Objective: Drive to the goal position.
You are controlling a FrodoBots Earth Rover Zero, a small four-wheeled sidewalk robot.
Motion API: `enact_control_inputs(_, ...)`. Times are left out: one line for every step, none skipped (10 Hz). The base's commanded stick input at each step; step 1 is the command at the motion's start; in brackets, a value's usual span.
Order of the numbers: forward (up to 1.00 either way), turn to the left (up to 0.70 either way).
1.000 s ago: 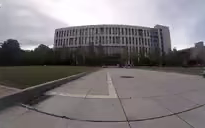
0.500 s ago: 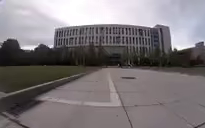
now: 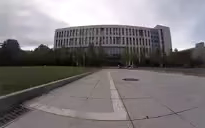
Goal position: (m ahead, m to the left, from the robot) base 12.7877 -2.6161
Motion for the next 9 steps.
enact_control_inputs(0.70,0.00)
enact_control_inputs(0.70,0.00)
enact_control_inputs(0.70,0.00)
enact_control_inputs(0.70,0.00)
enact_control_inputs(0.70,0.00)
enact_control_inputs(0.70,0.00)
enact_control_inputs(0.70,0.00)
enact_control_inputs(0.70,0.00)
enact_control_inputs(0.70,0.00)
